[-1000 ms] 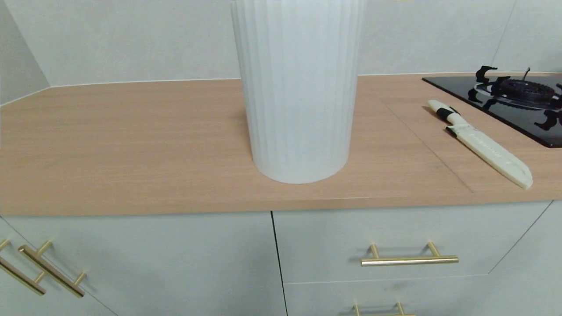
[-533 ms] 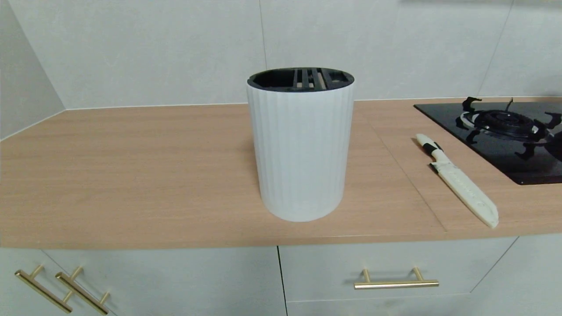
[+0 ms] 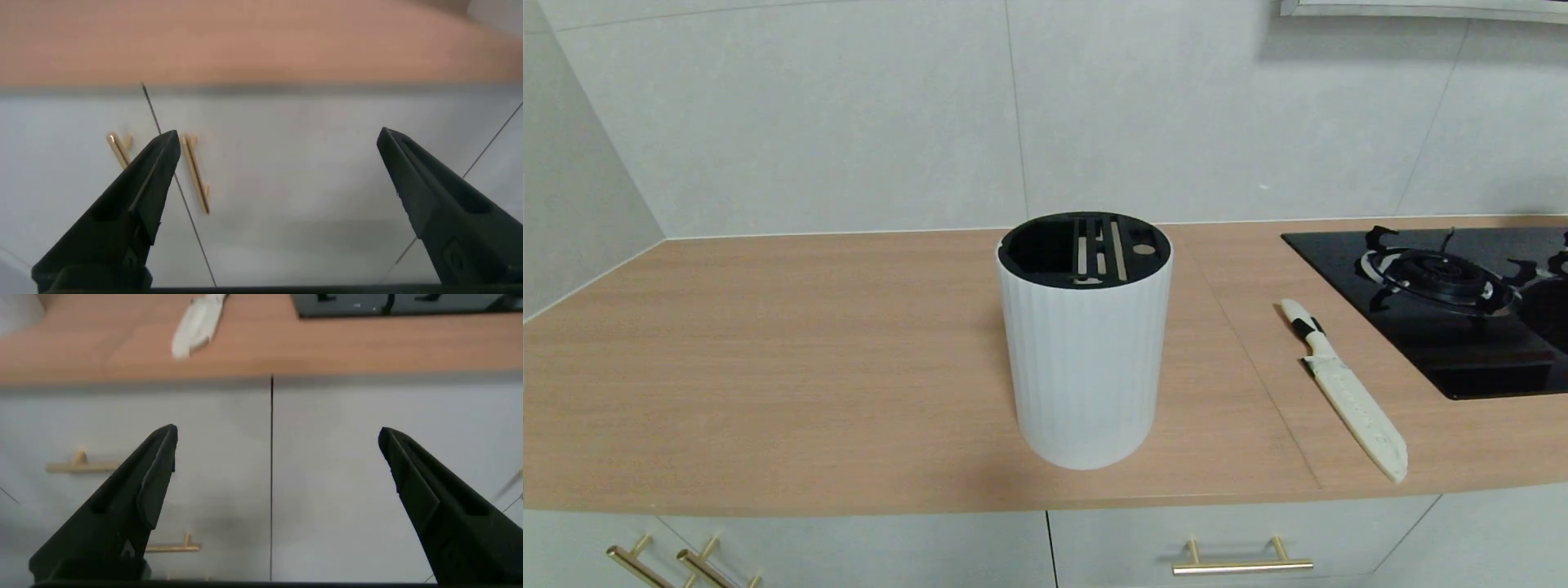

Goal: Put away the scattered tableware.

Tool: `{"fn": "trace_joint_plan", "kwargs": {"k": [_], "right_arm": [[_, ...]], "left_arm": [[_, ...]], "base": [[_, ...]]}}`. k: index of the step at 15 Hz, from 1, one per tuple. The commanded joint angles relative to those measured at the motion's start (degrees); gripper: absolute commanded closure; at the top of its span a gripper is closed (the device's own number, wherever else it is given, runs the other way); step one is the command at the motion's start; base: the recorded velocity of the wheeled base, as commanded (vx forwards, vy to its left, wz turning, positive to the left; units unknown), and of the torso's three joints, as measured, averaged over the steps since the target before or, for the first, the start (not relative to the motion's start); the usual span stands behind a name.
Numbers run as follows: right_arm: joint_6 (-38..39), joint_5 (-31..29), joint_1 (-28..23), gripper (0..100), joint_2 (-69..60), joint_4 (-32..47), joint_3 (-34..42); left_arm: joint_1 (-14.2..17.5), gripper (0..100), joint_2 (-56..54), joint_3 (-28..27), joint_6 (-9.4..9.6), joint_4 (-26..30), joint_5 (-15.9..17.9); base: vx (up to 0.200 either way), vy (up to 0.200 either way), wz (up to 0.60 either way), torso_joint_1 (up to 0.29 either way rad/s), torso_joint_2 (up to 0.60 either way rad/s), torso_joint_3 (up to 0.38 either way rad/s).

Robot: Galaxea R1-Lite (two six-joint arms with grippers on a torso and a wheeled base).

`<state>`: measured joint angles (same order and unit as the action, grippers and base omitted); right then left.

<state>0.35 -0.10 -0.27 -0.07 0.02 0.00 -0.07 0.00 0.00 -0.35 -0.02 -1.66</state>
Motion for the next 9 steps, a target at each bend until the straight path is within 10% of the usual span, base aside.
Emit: {"fn": "trace_joint_plan", "kwargs": {"k": [1, 9], "right_arm": [[0.0, 0.0, 0.0, 0, 0.1, 0.0, 0.0], [0.0, 0.0, 0.0, 0, 0.1, 0.0, 0.0]], "left_arm": [[0.0, 0, 0.1, 0.0, 0.0, -0.1, 0.0], [0.0, 0, 0.1, 0.0, 0.0, -0.1, 0.0]], "base": [[0.0, 0.0, 0.0, 0.232, -0.51, -0.29], [0.0, 0.0, 0.0, 0.242, -0.54, -0.287]]}}
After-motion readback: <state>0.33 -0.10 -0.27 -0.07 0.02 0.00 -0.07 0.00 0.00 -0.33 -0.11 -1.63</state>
